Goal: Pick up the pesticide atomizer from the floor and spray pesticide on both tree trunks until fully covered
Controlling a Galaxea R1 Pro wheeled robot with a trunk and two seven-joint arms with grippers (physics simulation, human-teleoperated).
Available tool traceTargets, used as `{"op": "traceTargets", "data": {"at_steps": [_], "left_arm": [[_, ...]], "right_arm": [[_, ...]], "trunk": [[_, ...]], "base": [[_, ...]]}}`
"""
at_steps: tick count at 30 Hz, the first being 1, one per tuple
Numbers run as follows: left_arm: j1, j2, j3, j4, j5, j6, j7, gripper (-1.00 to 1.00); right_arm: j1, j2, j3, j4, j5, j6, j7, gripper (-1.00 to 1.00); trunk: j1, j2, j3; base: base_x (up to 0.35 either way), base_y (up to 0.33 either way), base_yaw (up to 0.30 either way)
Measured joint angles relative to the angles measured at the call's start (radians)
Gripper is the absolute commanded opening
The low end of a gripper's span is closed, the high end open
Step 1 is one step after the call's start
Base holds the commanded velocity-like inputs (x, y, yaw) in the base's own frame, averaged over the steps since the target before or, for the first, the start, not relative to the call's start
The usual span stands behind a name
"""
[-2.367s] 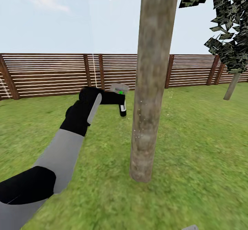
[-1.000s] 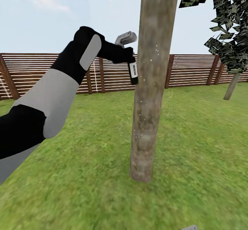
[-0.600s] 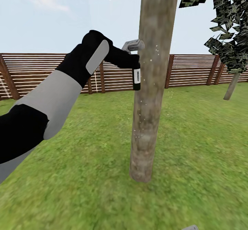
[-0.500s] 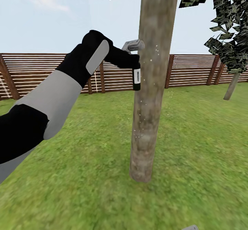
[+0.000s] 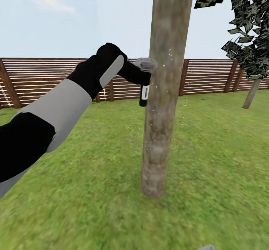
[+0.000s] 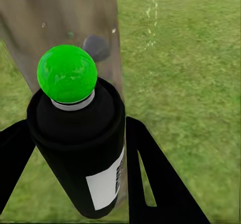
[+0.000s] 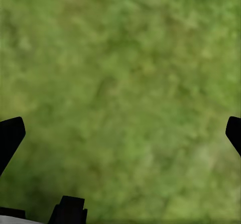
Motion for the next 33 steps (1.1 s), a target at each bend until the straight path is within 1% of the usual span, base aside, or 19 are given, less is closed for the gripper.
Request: {"op": "traceTargets", "data": {"at_steps": [3, 7, 9, 12, 17, 19, 21, 22, 23, 25, 28, 31, 32, 33], "left_arm": [[0.000, 0.000, 0.001, 0.077, -0.001, -0.002, 0.003, -1.00], [0.000, 0.000, 0.003, 0.129, -0.002, -0.007, 0.005, -1.00], [0.000, 0.000, 0.005, 0.163, -0.001, -0.034, 0.006, -1.00], [0.000, 0.000, 0.010, 0.187, 0.000, -0.051, 0.007, -1.00], [0.000, 0.000, 0.015, 0.218, 0.001, -0.126, 0.008, -1.00], [0.000, 0.000, 0.016, 0.253, 0.000, -0.170, 0.008, -1.00], [0.000, 0.000, 0.033, 0.267, 0.003, -0.182, 0.008, -1.00], [0.000, 0.000, 0.049, 0.269, 0.003, -0.184, 0.008, -1.00], [0.000, 0.000, 0.105, 0.271, 0.005, -0.186, 0.009, -1.00], [0.000, 0.000, 0.140, 0.272, 0.002, -0.187, 0.009, -1.00], [0.000, 0.000, 0.154, 0.271, 0.000, -0.187, 0.009, -1.00], [0.000, 0.000, 0.154, 0.275, -0.002, -0.188, 0.009, -1.00], [0.000, 0.000, 0.153, 0.284, -0.004, -0.188, 0.009, -1.00], [0.000, 0.000, 0.147, 0.328, -0.010, -0.202, 0.009, -1.00]], "right_arm": [[0.000, 0.000, 0.000, 0.000, 0.000, 0.000, 0.000, 1.00], [0.000, 0.000, 0.000, 0.000, 0.000, 0.000, 0.000, 1.00], [0.000, 0.000, 0.000, 0.000, 0.000, 0.000, 0.000, 1.00], [0.000, 0.000, 0.000, 0.000, 0.000, 0.000, 0.000, 1.00], [0.000, 0.000, 0.000, 0.000, 0.000, 0.000, 0.000, 1.00], [0.000, 0.000, 0.000, 0.000, 0.000, 0.000, 0.000, 1.00], [0.000, 0.000, 0.000, 0.000, 0.000, 0.000, 0.000, 1.00], [0.000, 0.000, 0.000, 0.000, 0.000, 0.000, 0.000, 1.00], [0.000, 0.000, 0.000, 0.000, 0.000, 0.000, 0.000, 1.00], [0.000, 0.000, 0.000, 0.000, 0.000, 0.000, 0.000, 1.00], [0.000, 0.000, 0.000, 0.000, 0.000, 0.000, 0.000, 1.00], [0.000, 0.000, 0.000, 0.000, 0.000, 0.000, 0.000, 1.00], [0.000, -0.001, 0.000, 0.000, 0.000, 0.000, 0.000, 1.00], [0.000, 0.000, 0.000, 0.000, 0.000, 0.000, 0.000, 1.00]], "trunk": [[0.000, 0.000, 0.000], [0.000, 0.000, 0.000], [0.000, 0.000, 0.000], [0.000, 0.000, 0.000], [0.000, 0.000, 0.000], [0.000, 0.000, 0.000], [0.000, 0.000, 0.000], [0.000, 0.000, 0.000], [0.000, 0.000, 0.000], [0.000, 0.000, 0.000], [0.000, 0.000, 0.000], [0.000, 0.000, 0.000], [0.000, 0.000, 0.000], [0.000, 0.000, 0.000]], "base": [[0.000, 0.000, 0.000], [0.000, 0.000, 0.000], [0.000, 0.000, 0.000], [0.000, 0.000, 0.000], [0.000, 0.000, 0.000], [0.000, 0.000, 0.000], [0.000, 0.000, 0.000], [0.000, 0.000, 0.000], [0.000, 0.000, 0.000], [0.000, 0.000, 0.000], [0.000, 0.000, 0.000], [0.000, 0.000, 0.000], [0.000, 0.000, 0.000], [0.000, 0.000, 0.000]]}}
